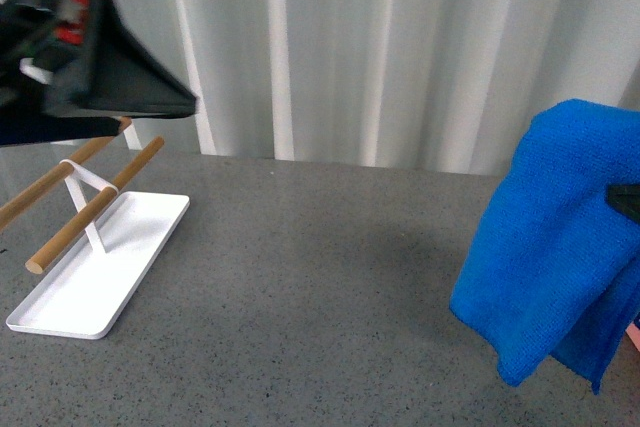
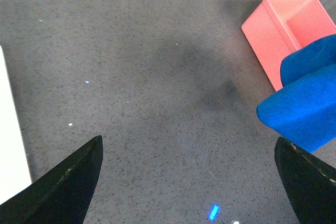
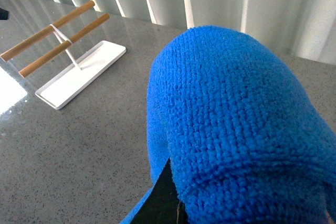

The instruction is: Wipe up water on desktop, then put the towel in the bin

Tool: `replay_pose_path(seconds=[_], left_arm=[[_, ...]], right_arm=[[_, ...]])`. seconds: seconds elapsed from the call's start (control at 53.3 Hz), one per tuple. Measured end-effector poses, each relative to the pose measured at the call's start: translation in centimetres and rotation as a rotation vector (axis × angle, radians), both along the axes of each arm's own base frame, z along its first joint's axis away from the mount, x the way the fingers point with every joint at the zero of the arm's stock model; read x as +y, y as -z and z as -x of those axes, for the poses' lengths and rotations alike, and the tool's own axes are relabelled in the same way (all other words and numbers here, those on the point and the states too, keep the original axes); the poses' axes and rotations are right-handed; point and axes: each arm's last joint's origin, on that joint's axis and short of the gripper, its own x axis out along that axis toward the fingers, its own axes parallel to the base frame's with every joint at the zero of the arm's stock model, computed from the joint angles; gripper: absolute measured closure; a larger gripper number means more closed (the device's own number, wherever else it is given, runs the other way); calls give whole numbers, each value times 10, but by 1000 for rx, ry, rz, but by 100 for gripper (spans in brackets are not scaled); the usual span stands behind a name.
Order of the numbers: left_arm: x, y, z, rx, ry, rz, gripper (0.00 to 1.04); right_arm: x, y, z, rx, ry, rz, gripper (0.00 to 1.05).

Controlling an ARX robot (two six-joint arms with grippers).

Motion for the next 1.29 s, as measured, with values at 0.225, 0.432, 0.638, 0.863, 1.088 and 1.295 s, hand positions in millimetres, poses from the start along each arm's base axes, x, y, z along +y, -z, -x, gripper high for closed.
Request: replay_pose_path(seconds=[0.225, 0.432, 0.638, 0.863, 1.088, 1.295], left_arm=[[45, -23, 48, -103, -59, -16, 7], [65, -15, 89, -463, -501, -175, 29], [57, 14, 122, -609, -612, -165, 68], [44, 34, 141, -599, -611, -152, 101], [29, 52, 162, -600, -629, -159, 101], [24, 62, 175, -602, -605, -151, 101]], right_arm=[[1, 5, -1, 7, -11, 24, 100], [4, 6, 0, 8, -14, 38, 100], [7, 5, 3, 14, -20, 48, 100], [7, 0, 7, -4, 1, 61, 100], [15, -10, 20, -14, 22, 78, 100], [18, -21, 25, -24, 23, 85, 100]])
